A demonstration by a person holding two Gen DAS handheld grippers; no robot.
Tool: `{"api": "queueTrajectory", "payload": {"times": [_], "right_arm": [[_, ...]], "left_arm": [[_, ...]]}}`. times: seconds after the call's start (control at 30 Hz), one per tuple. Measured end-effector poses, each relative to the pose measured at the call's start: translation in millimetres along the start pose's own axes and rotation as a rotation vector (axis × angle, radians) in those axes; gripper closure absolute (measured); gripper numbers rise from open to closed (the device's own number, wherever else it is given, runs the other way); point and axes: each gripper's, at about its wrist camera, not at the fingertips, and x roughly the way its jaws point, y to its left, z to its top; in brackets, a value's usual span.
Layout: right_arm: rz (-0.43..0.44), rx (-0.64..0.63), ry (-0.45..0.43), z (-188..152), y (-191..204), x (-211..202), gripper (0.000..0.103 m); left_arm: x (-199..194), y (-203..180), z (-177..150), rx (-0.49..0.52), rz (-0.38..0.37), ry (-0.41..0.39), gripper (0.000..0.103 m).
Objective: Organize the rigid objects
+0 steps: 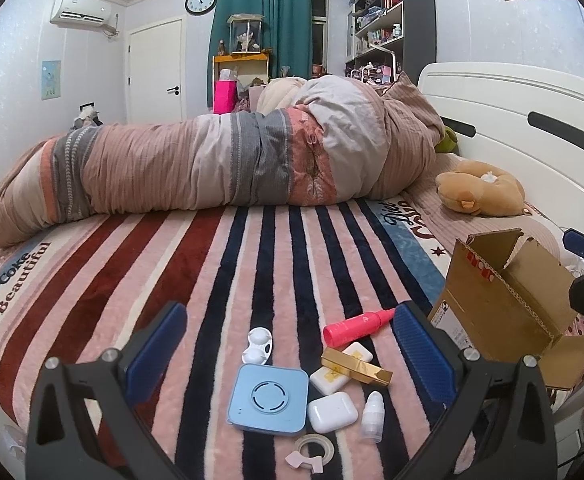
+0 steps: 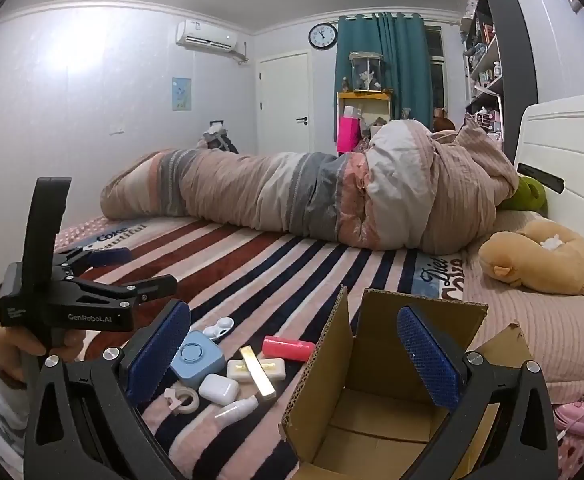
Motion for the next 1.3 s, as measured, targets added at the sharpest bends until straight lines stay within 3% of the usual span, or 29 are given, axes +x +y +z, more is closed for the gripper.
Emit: {"api": "queueTrajectory", "payload": {"times": [1.0,1.3], "right_arm": [[0.004,-0.024,-0.005,-4.7,1.3,-1.0,0.000],[-0.021,-0.048,0.021,-9.1,2.2,-0.9,0.000]], "left_arm": [[0.2,-0.5,0.0,-0.002,0.009,-0.005,0.000],[2.7,-1.4,-0.7,0.003,-0.040,-0.003,0.000]]}}
